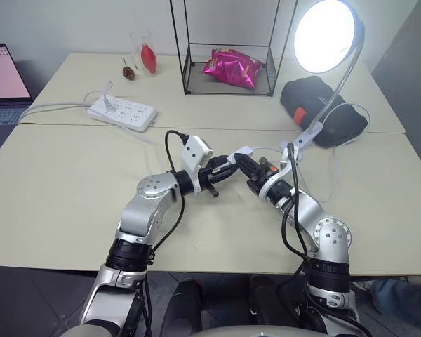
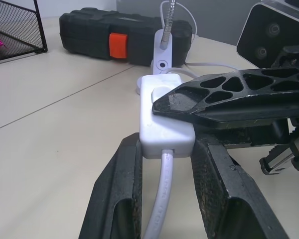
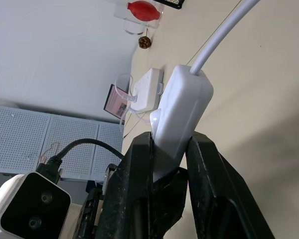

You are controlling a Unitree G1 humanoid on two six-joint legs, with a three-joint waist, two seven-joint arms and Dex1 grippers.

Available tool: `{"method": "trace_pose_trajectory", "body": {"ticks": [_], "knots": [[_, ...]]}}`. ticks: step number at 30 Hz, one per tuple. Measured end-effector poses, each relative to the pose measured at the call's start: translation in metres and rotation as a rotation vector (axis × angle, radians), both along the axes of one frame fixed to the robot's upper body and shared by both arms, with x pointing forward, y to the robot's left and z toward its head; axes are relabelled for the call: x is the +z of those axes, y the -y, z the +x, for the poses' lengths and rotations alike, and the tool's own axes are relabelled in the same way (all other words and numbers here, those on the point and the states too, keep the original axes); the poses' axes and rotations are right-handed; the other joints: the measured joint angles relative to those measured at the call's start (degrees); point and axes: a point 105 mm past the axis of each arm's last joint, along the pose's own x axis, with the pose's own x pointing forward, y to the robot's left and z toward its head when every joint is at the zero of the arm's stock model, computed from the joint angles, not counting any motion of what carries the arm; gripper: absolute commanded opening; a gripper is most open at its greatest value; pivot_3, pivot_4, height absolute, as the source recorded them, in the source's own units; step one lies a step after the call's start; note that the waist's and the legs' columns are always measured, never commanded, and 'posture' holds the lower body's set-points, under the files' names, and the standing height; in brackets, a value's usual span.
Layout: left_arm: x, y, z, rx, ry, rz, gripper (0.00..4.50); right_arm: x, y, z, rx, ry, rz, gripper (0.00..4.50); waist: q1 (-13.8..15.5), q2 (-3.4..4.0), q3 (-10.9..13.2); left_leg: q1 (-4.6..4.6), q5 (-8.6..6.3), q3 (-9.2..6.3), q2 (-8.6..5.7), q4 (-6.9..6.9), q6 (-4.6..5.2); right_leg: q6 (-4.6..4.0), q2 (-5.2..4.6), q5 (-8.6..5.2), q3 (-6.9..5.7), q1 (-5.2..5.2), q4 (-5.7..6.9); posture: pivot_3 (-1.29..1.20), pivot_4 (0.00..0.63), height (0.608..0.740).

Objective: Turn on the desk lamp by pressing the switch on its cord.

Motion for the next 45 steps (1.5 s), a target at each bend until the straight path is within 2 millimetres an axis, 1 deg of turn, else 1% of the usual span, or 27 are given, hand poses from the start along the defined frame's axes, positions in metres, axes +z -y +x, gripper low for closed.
{"method": "trace_pose_trajectory", "body": {"ticks": [1, 4, 5, 8, 10, 11, 12, 13, 14, 15, 16, 20, 22, 23, 25, 27, 29, 31, 34, 36, 38, 39, 41, 44, 45], "knots": [[0.000, 0.000, 0.000, 0.000, 0.000, 0.002, 1.05, 0.000, 0.000, 0.000, 0.000, 0.000, 0.000, 1.40, 0.0, 0.00, 0.0, 0.00, 0.00, 0.00, 0.00, 0.00, 0.00, 0.00, 0.00, 0.00, 0.00, 0.00, 0.00, 0.00, 0.150, 0.740], [-0.001, 0.000, 0.000, 0.003, 0.000, 0.004, 1.05, -0.003, 0.001, -0.002, 0.008, 0.005, -0.008, 2.11, 0.0, 0.00, 0.0, -0.01, 0.00, 0.00, 0.00, -0.01, 0.00, 0.00, 0.00, 0.00, 0.00, 0.00, -0.01, 0.00, 0.150, 0.740], [-0.001, 0.000, 0.000, 0.003, 0.000, 0.005, 1.05, -0.003, 0.001, -0.004, 0.014, 0.006, -0.013, 2.23, 0.0, 0.00, 0.0, -0.01, 0.00, 0.00, 0.00, -0.01, 0.00, 0.00, 0.00, 0.00, 0.00, 0.00, -0.01, 0.00, 0.150, 0.740], [-0.001, 0.000, 0.000, 0.004, 0.001, 0.006, 1.05, -0.008, 0.003, -0.007, 0.029, 0.002, -0.028, 2.98, 0.0, 0.00, 0.0, 0.00, 0.00, 0.00, 0.00, -0.01, 0.00, 0.00, 0.00, 0.00, 0.00, 0.00, -0.02, 0.00, 0.150, 0.740], [-0.001, 0.000, 0.001, 0.005, 0.001, 0.007, 1.05, -0.008, 0.006, -0.008, 0.041, 0.016, -0.053, 3.35, 0.0, 0.00, 0.0, 0.00, 0.00, 0.00, 0.00, -0.01, 0.00, 0.00, 0.00, 0.00, 0.00, 0.00, -0.02, 0.00, 0.150, 0.740], [-0.001, 0.000, 0.001, 0.007, 0.002, 0.009, 1.05, -0.005, 0.008, -0.010, 0.053, 0.038, -0.073, 3.66, 0.0, 0.00, 0.0, 0.00, 0.00, 0.00, 0.00, -0.01, 0.00, 0.00, 0.00, 0.00, 0.00, 0.00, -0.02, 0.00, 0.150, 0.740], [-0.001, 0.000, 0.001, 0.007, 0.003, 0.010, 1.05, -0.004, 0.009, -0.011, 0.056, 0.043, -0.077, 3.77, 0.0, 0.00, 0.0, 0.00, 0.00, 0.00, 0.00, -0.01, 0.00, 0.00, 0.00, 0.00, 0.00, 0.00, -0.02, 0.00, 0.150, 0.740], [-0.001, -0.001, 0.001, 0.009, 0.005, 0.012, 1.05, -0.003, 0.010, -0.012, 0.065, 0.058, -0.098, 4.06, 0.0, 0.00, 0.0, 0.00, 0.00, 0.00, 0.00, -0.01, 0.00, 0.00, 0.00, 0.00, 0.00, 0.00, -0.02, 0.00, 0.150, 0.740], [-0.001, 0.000, 0.002, 0.010, 0.009, 0.017, 1.05, -0.003, 0.013, -0.015, 0.082, 0.077, -0.131, 4.23, 0.0, 0.01, 0.0, -0.02, 0.00, 0.00, -0.02, -0.01, 0.00, 0.00, -0.01, -0.01, 0.00, 0.00, -0.02, 0.00, 0.150, 0.740], [-0.002, 0.000, 0.004, 0.015, 0.020, 0.030, 1.05, -0.002, 0.017, -0.021, 0.111, 0.110, -0.196, 4.45, 0.1, 0.01, 0.0, -0.03, 0.00, 0.00, -0.02, -0.01, 0.00, 0.01, -0.01, -0.01, 0.00, 0.00, -0.04, 0.00, 0.150, 0.740], [-0.004, -0.001, 0.005, 0.021, 0.030, 0.048, 1.05, 0.001, 0.022, -0.029, 0.146, 0.162, -0.269, 4.50, 0.2, 0.05, 0.0, -0.06, 0.00, 0.00, -0.05, -0.02, 0.00, 0.01, -0.04, -0.01, 0.00, -0.01, -0.07, 0.00, 0.150, 0.740], [-0.010, -0.007, 0.009, 0.038, 0.034, 0.086, 1.05, 0.016, 0.031, -0.044, 0.211, 0.293, -0.390, 4.50, 0.1, 0.05, 0.0, -0.06, 0.00, 0.02, -0.04, -0.01, 0.00, 0.02, -0.03, -0.01, 0.01, -0.01, -0.09, 0.00, 0.150, 0.740], [-0.013, -0.007, 0.010, 0.038, 0.035, 0.102, 1.05, 0.022, 0.040, -0.054, 0.286, 0.388, -0.560, 4.50, 0.2, 0.07, 0.0, -0.06, 0.00, 0.02, -0.06, -0.01, 0.00, 0.03, -0.05, -0.02, 0.00, -0.01, -0.10, 0.00, 0.150, 0.740], [-0.014, -0.007, 0.011, 0.039, 0.031, 0.106, 1.05, 0.025, 0.045, -0.055, 0.301, 0.423, -0.619, 4.50, 0.1, 0.05, 0.0, -0.05, 0.00, 0.02, -0.03, 0.00, 0.00, 0.03, -0.03, -0.02, 0.01, 0.00, -0.11, 0.00, 0.150, 0.740], [-0.020, -0.008, 0.011, 0.035, 0.014, 0.117, 1.05, 0.025, 0.055, -0.059, 0.371, 0.504, -0.824, 4.50, 0.1, 0.07, 0.0, -0.04, 0.00, 0.02, -0.05, -0.01, 0.00, 0.03, -0.02, -0.02, -0.02, 0.00, -0.10, 0.00, 0.150, 0.740], [-0.025, -0.008, 0.011, 0.033, 0.002, 0.125, 1.05, 0.027, 0.060, -0.060, 0.402, 0.560, -0.914, 4.50, 0.2, 0.05, 0.0, -0.04, 0.00, 0.00, -0.03, -0.01, 0.00, 0.03, -0.01, -0.02, -0.03, 0.00, -0.11, 0.00, 0.150, 0.740], [-0.029, -0.007, 0.011, 0.017, 0.002, 0.133, 1.05, 0.028, 0.070, -0.061, 0.481, 0.644, -1.071, 4.50, 0.2, 0.06, 0.1, -0.05, 0.00, 0.03, -0.05, 0.00, 0.00, 0.04, -0.03, -0.02, -0.01, -0.01, -0.15, 0.00, 0.150, 0.740], [-0.032, -0.009, 0.011, 0.016, 0.000, 0.139, 1.05, 0.032, 0.075, -0.061, 0.501, 0.687, -1.121, 4.50, 0.3, 0.04, 0.1, -0.06, 0.00, 0.04, -0.03, -0.02, 0.00, 0.04, -0.03, -0.02, -0.01, 0.00, -0.23, 0.00, 0.150, 0.740], [-0.037, -0.009, 0.010, -0.001, -0.003, 0.155, 1.05, 0.039, 0.074, -0.066, 0.556, 0.771, -1.130, 4.50, 0.3, 0.03, 0.1, -0.08, -0.01, 0.04, -0.04, -0.03, 0.00, 0.05, -0.03, -0.02, -0.01, 0.00, -0.25, 0.00, 0.150, 0.740], [-0.045, -0.008, 0.009, -0.020, -0.020, 0.172, 1.05, 0.041, 0.078, -0.065, 0.573, 0.815, -1.173, 4.50, 0.5, 0.03, 0.1, -0.08, -0.01, 0.06, -0.06, -0.02, 0.00, 0.05, -0.07, -0.02, -0.01, 0.01, -0.24, 0.00, 0.150, 0.740], [-0.051, -0.011, 0.010, -0.020, -0.034, 0.190, 1.76, 0.044, 0.080, -0.063, 0.572, 0.849, -1.204, 4.50, 0.6, 0.03, 0.1, -0.08, 0.00, 0.06, -0.06, -0.01, 0.00, 0.05, -0.07, -0.02, -0.01, 0.01, -0.25, 0.00, 0.150, 0.740], [-0.054, -0.012, 0.009, -0.028, -0.032, 0.206, 1.92, 0.045, 0.082, -0.062, 0.571, 0.862, -1.216, 4.50, 0.6, 0.03, 0.1, -0.07, 0.00, 0.06, -0.06, -0.01, 0.00, 0.05, -0.07, -0.02, -0.01, 0.01, -0.23, 0.00, 0.150, 0.740], [-0.059, -0.012, 0.008, -0.040, -0.038, 0.230, 2.38, 0.045, 0.084, -0.059, 0.570, 0.871, -1.231, 4.50, 0.6, 0.03, 0.1, -0.07, 0.00, 0.05, -0.06, -0.01, 0.00, 0.05, -0.07, -0.02, -0.02, 0.01, -0.22, 0.00, 0.150, 0.740], [-0.060, -0.011, 0.006, -0.058, -0.030, 0.233, 3.05, 0.044, 0.087, -0.058, 0.571, 0.883, -1.252, 4.50, 0.7, 0.03, 0.1, -0.07, 0.00, 0.06, -0.06, 0.00, 0.00, 0.05, -0.08, -0.02, -0.01, 0.01, -0.22, 0.00, 0.150, 0.740], [-0.060, -0.011, 0.006, -0.062, -0.029, 0.233, 3.15, 0.045, 0.087, -0.058, 0.572, 0.887, -1.257, 4.50, 0.7, 0.03, 0.1, -0.07, 0.00, 0.05, -0.06, 0.00, 0.00, 0.05, -0.08, -0.02, -0.01, 0.01, -0.21, 0.00, 0.150, 0.740]]}}
